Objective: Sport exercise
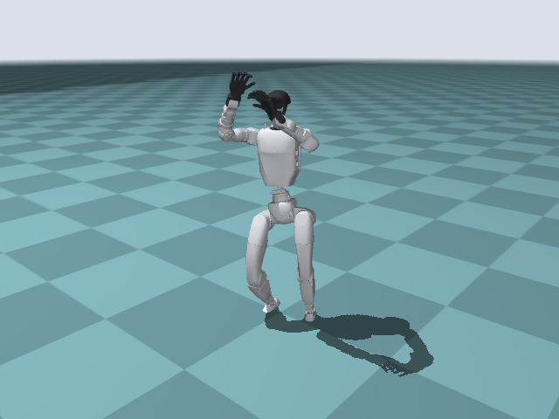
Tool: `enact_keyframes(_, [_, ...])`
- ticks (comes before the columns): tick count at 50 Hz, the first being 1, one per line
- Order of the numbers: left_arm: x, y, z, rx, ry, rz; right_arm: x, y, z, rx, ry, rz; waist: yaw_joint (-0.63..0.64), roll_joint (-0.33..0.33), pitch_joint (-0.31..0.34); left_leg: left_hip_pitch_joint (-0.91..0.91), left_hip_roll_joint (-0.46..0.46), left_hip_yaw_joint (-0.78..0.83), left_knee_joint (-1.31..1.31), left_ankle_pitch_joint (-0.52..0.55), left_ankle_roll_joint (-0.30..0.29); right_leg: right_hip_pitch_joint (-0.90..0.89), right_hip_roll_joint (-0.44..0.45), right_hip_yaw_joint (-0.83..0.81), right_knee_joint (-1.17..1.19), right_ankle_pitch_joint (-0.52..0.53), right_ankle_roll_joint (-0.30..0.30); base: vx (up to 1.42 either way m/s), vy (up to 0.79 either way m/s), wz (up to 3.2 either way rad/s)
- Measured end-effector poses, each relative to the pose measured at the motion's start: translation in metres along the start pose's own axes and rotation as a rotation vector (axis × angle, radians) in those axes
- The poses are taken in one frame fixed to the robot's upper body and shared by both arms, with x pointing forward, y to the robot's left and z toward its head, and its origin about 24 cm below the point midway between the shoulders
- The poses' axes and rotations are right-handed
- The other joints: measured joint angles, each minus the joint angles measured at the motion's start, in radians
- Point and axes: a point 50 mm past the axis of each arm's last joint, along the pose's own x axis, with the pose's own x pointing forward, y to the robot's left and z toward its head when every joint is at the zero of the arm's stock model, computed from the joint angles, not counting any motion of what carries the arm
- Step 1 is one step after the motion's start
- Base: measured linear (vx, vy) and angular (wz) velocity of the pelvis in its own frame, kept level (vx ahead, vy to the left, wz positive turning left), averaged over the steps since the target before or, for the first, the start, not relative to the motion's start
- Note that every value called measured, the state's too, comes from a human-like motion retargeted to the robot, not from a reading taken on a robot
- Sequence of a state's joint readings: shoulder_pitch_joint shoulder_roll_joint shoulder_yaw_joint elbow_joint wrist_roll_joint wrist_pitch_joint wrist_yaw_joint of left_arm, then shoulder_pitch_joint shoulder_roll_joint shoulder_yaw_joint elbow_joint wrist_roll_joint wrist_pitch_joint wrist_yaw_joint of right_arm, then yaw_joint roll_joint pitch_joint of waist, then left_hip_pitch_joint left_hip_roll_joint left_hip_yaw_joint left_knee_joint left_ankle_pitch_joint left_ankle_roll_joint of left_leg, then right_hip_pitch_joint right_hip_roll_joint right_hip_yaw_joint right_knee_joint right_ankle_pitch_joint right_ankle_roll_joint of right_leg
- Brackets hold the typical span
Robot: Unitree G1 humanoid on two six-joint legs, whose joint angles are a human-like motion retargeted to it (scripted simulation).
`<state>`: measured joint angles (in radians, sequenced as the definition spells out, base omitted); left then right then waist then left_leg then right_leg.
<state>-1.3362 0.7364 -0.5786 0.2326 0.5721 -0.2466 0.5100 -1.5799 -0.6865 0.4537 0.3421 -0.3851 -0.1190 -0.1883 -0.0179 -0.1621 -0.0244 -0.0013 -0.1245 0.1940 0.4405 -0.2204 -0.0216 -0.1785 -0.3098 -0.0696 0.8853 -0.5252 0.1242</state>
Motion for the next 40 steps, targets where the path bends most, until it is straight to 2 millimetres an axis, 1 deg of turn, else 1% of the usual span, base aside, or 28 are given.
enact_keyframes(2, [-0.006, -0.012, -0.006, -0.031, 0.061, -0.031, 0.01, 0.0, 0.007, -0.009, -0.013, -0.015, -0.003, -0.003, 0.026, -0.017, 0.0, 0.001, 0.026, -0.013, 0.003, -0.009, -0.005, -0.001, 0.013, -0.003, 0.0, 0.0, 0.0, 0.0])
enact_keyframes(3, [-0.014, -0.02, -0.009, -0.054, 0.094, -0.062, 0.011, 0.002, 0.012, -0.007, -0.026, -0.015, -0.004, -0.003, 0.044, -0.026, 0.001, 0.002, 0.038, -0.021, 0.005, -0.014, -0.006, -0.002, 0.02, -0.006, -0.001, 0.0, 0.0, 0.0])
enact_keyframes(5, [-0.04, -0.042, -0.011, -0.114, 0.165, -0.152, 0.007, 0.016, 0.02, 0.012, -0.063, 0.02, -0.009, -0.002, 0.086, -0.041, 0.005, 0.004, 0.058, -0.039, 0.011, -0.026, -0.006, -0.001, 0.033, -0.012, -0.003, 0.04, 0.01, 0.05])
enact_keyframes(6, [-0.068, -0.056, -0.01, -0.166, 0.218, -0.234, -0.007, 0.035, 0.027, 0.047, -0.093, 0.094, -0.015, 0.029, 0.076, -0.032, 0.027, 0.003, 0.017, -0.042, 0.01, -0.019, 0.026, -0.013, -0.008, -0.003, -0.01, 0.12, 0.02, 0.04])
enact_keyframes(7, [-0.096, -0.069, -0.006, -0.216, 0.267, -0.32, -0.022, 0.054, 0.033, 0.082, -0.117, 0.171, -0.019, 0.048, 0.081, -0.028, 0.041, 0.004, -0.005, -0.043, 0.01, -0.018, 0.045, -0.018, -0.03, 0.005, -0.014, 0.08, 0.02, 0.0])
enact_keyframes(8, [-0.121, -0.084, 0.002, -0.264, 0.307, -0.415, -0.036, 0.073, 0.038, 0.118, -0.132, 0.261, -0.021, 0.042, 0.115, -0.036, 0.04, 0.009, 0.009, -0.043, 0.013, -0.027, 0.041, -0.013, -0.014, 0.008, -0.014, 0.0, 0.0, 0.0])
enact_keyframes(9, [-0.157, -0.1, 0.015, -0.336, 0.361, -0.554, -0.062, 0.099, 0.045, 0.18, -0.14, 0.414, -0.025, 0.054, 0.111, -0.027, 0.046, 0.012, -0.022, -0.037, 0.012, -0.028, 0.052, -0.014, -0.03, 0.012, -0.016, 0.09, 0.02, -0.07])
enact_keyframes(10, [-0.199, -0.114, 0.034, -0.425, 0.42, -0.712, -0.095, 0.125, 0.055, 0.26, -0.15, 0.594, -0.03, 0.075, 0.089, -0.009, 0.055, 0.014, -0.076, -0.029, 0.011, -0.025, 0.071, -0.019, -0.061, 0.017, -0.019, 0.1, 0.01, -0.1])
enact_keyframes(11, [-0.229, -0.124, 0.05, -0.479, 0.451, -0.856, -0.119, 0.147, 0.062, 0.31, -0.149, 0.748, -0.03, 0.066, 0.119, -0.015, 0.049, 0.02, -0.073, -0.024, 0.011, -0.036, 0.061, -0.015, -0.048, 0.015, -0.019, 0.06, 0.0, -0.1])
enact_keyframes(12, [-0.263, -0.133, 0.07, -0.547, 0.484, -1.018, -0.149, 0.169, 0.071, 0.373, -0.148, 0.928, -0.03, 0.064, 0.127, -0.01, 0.044, 0.025, -0.102, -0.011, 0.01, -0.047, 0.058, -0.015, -0.049, 0.012, -0.02, 0.06, -0.01, -0.08])
enact_keyframes(13, [-0.303, -0.139, 0.097, -0.641, 0.525, -1.213, -0.188, 0.19, 0.083, 0.461, -0.145, 1.161, -0.029, 0.076, 0.092, 0.015, 0.04, 0.029, -0.194, 0.017, 0.008, -0.055, 0.067, -0.019, -0.076, 0.009, -0.023, 0.1, -0.01, -0.06])
enact_keyframes(14, [-0.334, -0.139, 0.118, -0.698, 0.548, -1.372, -0.221, 0.204, 0.093, 0.517, -0.141, 1.343, -0.026, 0.072, 0.096, 0.023, 0.032, 0.034, -0.234, 0.035, 0.007, -0.068, 0.062, -0.018, -0.075, 0.007, -0.024, 0.06, -0.01, -0.03])
enact_keyframes(15, [-0.361, -0.135, 0.135, -0.735, 0.561, -1.512, -0.251, 0.214, 0.101, 0.553, -0.137, 1.5, -0.022, 0.061, 0.12, 0.023, 0.022, 0.039, -0.247, 0.049, 0.007, -0.081, 0.049, -0.015, -0.06, 0.005, -0.024, 0.0, 0.0, 0.0])
enact_keyframes(17, [-0.409, -0.122, 0.166, -0.803, 0.586, -1.781, -0.31, 0.227, 0.113, 0.618, -0.098, 1.815, -0.015, 0.048, 0.136, 0.032, 0.0, 0.046, -0.292, 0.068, 0.009, -0.105, 0.028, -0.011, -0.038, -0.012, -0.026, 0.0, 0.0, 0.0])
enact_keyframes(18, [-0.429, -0.113, 0.18, -0.833, 0.596, -1.898, -0.338, 0.231, 0.119, 0.647, -0.068, 1.956, -0.012, 0.044, 0.139, 0.037, -0.01, 0.047, -0.319, 0.079, 0.011, -0.116, 0.018, -0.01, -0.028, -0.019, -0.027, 0.0, 0.0, 0.0])
enact_keyframes(20, [-0.459, -0.096, 0.2, -0.875, 0.615, -2.074, -0.385, 0.231, 0.126, 0.691, 0.005, 2.174, -0.007, 0.032, 0.157, 0.042, -0.033, 0.05, -0.352, 0.109, 0.016, -0.14, -0.008, -0.003, 0.002, -0.025, -0.029, -0.06, -0.02, 0.17])
enact_keyframes(22, [-0.478, -0.081, 0.212, -0.895, 0.625, -2.205, -0.424, 0.227, 0.13, 0.722, 0.109, 2.332, -0.006, 0.023, 0.162, 0.048, -0.058, 0.048, -0.388, 0.134, 0.021, -0.161, -0.032, 0.003, 0.028, -0.033, -0.031, -0.05, -0.01, 0.23])
enact_keyframes(25, [-0.495, -0.068, 0.221, -0.899, 0.63, -2.324, -0.469, 0.22, 0.134, 0.761, 0.288, 2.485, -0.006, 0.012, 0.162, 0.058, -0.089, 0.037, -0.451, 0.175, 0.028, -0.19, -0.062, 0.007, 0.057, -0.043, -0.033, -0.04, 0.0, 0.29])
enact_keyframes(27, [-0.497, -0.067, 0.222, -0.892, 0.632, -2.344, -0.49, 0.216, 0.138, 0.801, 0.415, 2.523, -0.007, 0.005, 0.16, 0.056, -0.104, 0.028, -0.473, 0.192, 0.03, -0.207, -0.079, 0.008, 0.073, -0.048, -0.035, -0.05, 0.0, 0.35])
enact_keyframes(29, [-0.496, -0.07, 0.221, -0.884, 0.636, -2.338, -0.505, 0.212, 0.142, 0.854, 0.538, 2.523, -0.008, -0.002, 0.158, 0.045, -0.116, 0.018, -0.477, 0.199, 0.031, -0.221, -0.095, 0.007, 0.086, -0.052, -0.037, -0.05, 0.0, 0.37])
enact_keyframes(31, [-0.493, -0.074, 0.219, -0.879, 0.642, -2.314, -0.514, 0.211, 0.146, 0.917, 0.648, 2.489, -0.008, -0.009, 0.155, 0.034, -0.125, 0.01, -0.478, 0.202, 0.03, -0.233, -0.108, 0.005, 0.096, -0.056, -0.039, -0.04, 0.0, 0.37])
enact_keyframes(34, [-0.487, -0.08, 0.216, -0.882, 0.642, -2.264, -0.519, 0.212, 0.151, 1.031, 0.783, 2.395, -0.009, -0.018, 0.147, 0.019, -0.135, -0.002, -0.479, 0.205, 0.027, -0.248, -0.123, 0.002, 0.108, -0.061, -0.04, -0.03, 0.0, 0.33])
enact_keyframes(37, [-0.479, -0.085, 0.212, -0.898, 0.629, -2.199, -0.517, 0.214, 0.155, 1.175, 0.896, 2.259, -0.01, -0.026, 0.135, 0.007, -0.137, -0.012, -0.477, 0.201, 0.021, -0.256, -0.128, -0.004, 0.11, -0.064, -0.041, -0.01, 0.0, 0.27])
enact_keyframes(38, [-0.475, -0.087, 0.209, -0.901, 0.622, -2.173, -0.514, 0.215, 0.155, 1.234, 0.935, 2.194, -0.009, -0.023, 0.128, -0.001, -0.129, -0.016, -0.472, 0.191, 0.018, -0.253, -0.118, -0.012, 0.1, -0.065, -0.042, 0.01, 0.0, 0.21])
enact_keyframes(40, [-0.469, -0.089, 0.208, -0.926, 0.611, -2.124, -0.511, 0.216, 0.158, 1.34, 1.004, 2.079, -0.01, -0.027, 0.121, -0.003, -0.129, -0.02, -0.476, 0.197, 0.016, -0.257, -0.121, -0.013, 0.105, -0.062, -0.043, -0.01, 0.0, 0.09])
